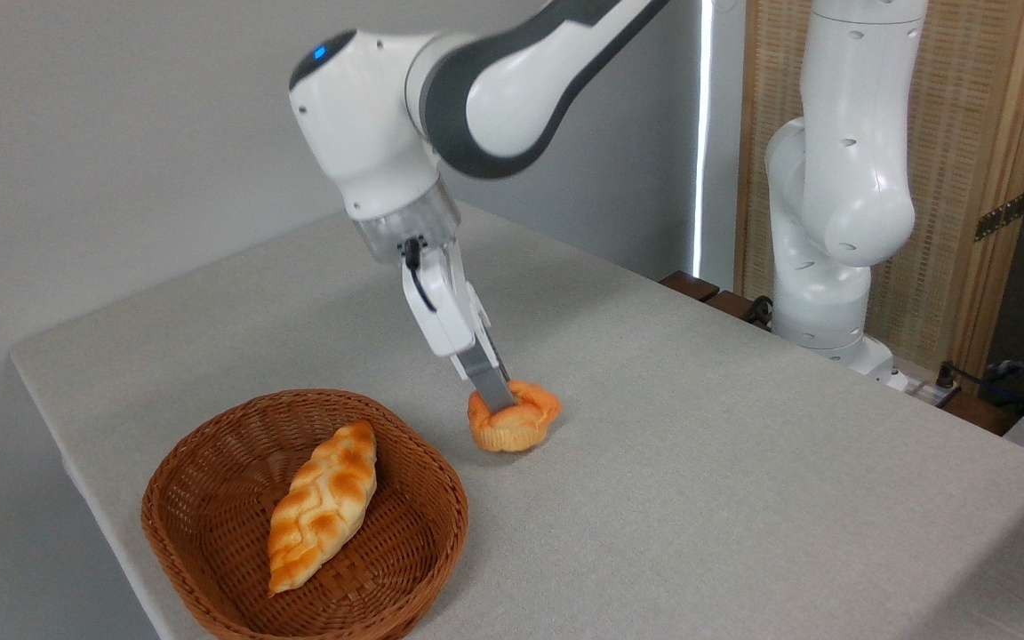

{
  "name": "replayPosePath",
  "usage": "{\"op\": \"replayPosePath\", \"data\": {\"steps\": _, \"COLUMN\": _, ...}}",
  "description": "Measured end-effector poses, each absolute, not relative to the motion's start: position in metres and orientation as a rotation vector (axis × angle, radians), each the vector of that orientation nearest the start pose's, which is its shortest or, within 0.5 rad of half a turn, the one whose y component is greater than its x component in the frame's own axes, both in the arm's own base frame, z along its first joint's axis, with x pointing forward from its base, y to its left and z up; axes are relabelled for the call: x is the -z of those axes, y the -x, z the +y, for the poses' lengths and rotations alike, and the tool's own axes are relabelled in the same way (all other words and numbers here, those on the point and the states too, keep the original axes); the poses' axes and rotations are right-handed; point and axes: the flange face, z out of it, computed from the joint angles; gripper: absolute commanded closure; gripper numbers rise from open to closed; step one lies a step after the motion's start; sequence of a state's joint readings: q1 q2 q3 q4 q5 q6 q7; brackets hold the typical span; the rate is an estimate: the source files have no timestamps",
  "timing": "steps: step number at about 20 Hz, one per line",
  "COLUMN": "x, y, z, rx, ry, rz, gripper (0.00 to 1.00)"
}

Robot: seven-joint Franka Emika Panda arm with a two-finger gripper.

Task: Put bread into the basket
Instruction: 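Lift the orange bun and carry it over the wicker basket, then lower the bun onto the braided loaf, open and raise gripper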

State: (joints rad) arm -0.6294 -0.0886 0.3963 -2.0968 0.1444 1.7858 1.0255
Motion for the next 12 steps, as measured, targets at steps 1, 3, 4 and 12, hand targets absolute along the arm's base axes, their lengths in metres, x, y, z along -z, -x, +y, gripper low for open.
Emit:
{"op": "replayPosePath", "data": {"steps": 1, "x": -0.454, "y": -0.494, "z": -0.098, "rx": -0.360, "ry": 2.482, "rz": 1.870, "gripper": 0.94}}
{"op": "replayPosePath", "data": {"steps": 3, "x": -0.479, "y": -0.502, "z": -0.091, "rx": -0.283, "ry": 2.502, "rz": 1.832, "gripper": 0.94}}
{"op": "replayPosePath", "data": {"steps": 4, "x": -0.489, "y": -0.506, "z": -0.088, "rx": -0.247, "ry": 2.505, "rz": 1.819, "gripper": 0.94}}
{"op": "replayPosePath", "data": {"steps": 12, "x": -0.536, "y": -0.549, "z": -0.079, "rx": 0.198, "ry": 2.470, "rz": 1.693, "gripper": 0.06}}
